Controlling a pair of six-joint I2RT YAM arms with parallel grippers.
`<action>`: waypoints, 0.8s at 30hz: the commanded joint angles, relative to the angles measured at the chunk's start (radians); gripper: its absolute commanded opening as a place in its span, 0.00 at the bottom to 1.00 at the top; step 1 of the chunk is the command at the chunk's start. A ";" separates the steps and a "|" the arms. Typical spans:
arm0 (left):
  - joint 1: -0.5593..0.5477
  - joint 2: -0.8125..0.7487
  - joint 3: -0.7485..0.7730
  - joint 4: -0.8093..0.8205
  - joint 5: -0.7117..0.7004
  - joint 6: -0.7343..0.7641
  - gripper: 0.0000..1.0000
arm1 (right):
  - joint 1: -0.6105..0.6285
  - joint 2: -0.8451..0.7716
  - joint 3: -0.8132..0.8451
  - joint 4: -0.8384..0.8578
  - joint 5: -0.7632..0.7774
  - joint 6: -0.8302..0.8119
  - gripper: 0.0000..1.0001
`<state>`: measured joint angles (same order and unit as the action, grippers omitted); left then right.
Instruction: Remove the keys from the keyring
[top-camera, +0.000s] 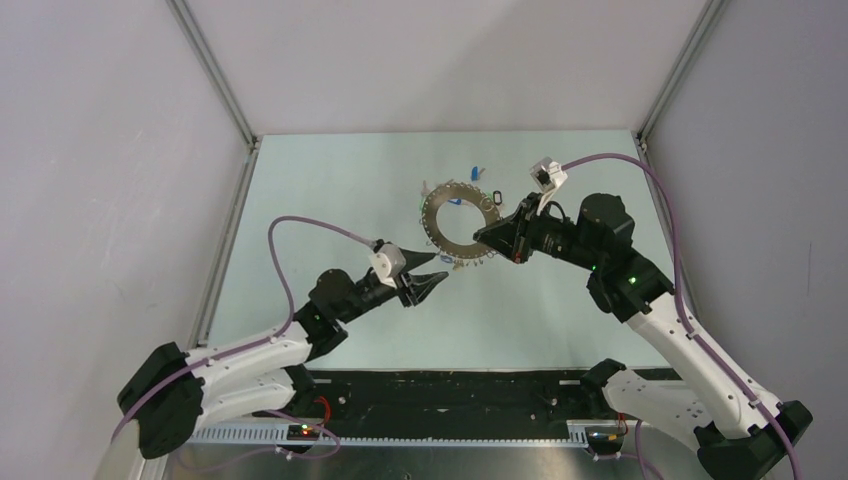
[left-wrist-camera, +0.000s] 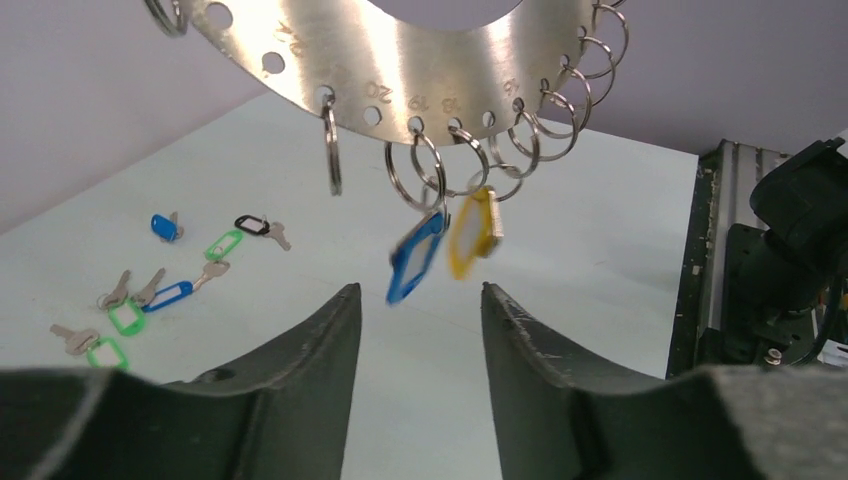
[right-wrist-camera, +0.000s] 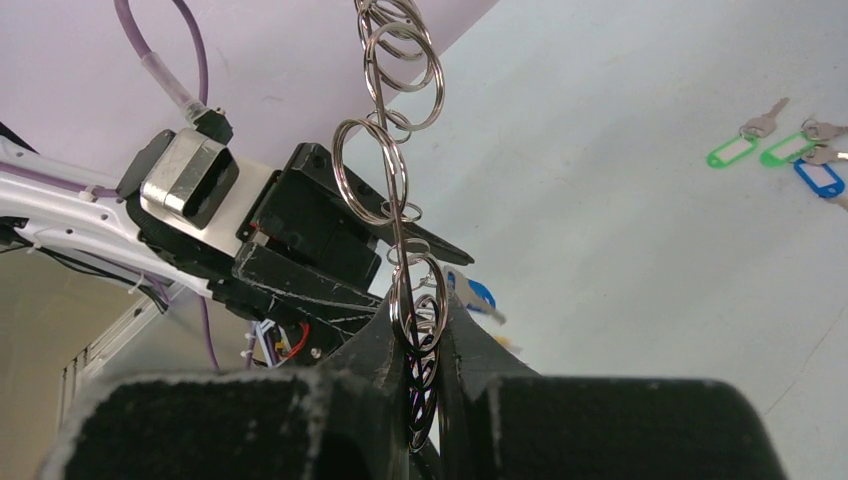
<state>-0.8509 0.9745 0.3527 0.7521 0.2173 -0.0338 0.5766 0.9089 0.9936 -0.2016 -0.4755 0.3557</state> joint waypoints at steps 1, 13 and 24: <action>-0.005 0.031 0.059 0.096 0.040 0.021 0.50 | -0.006 -0.021 0.056 0.088 -0.036 0.028 0.00; -0.007 0.101 0.068 0.177 0.076 -0.002 0.09 | -0.006 -0.021 0.055 0.087 -0.041 0.039 0.00; -0.005 0.049 0.012 0.176 0.048 0.000 0.00 | -0.008 -0.028 0.055 0.076 -0.016 0.030 0.00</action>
<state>-0.8528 1.0660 0.3851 0.8734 0.2771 -0.0448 0.5732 0.9085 0.9936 -0.1883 -0.4980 0.3843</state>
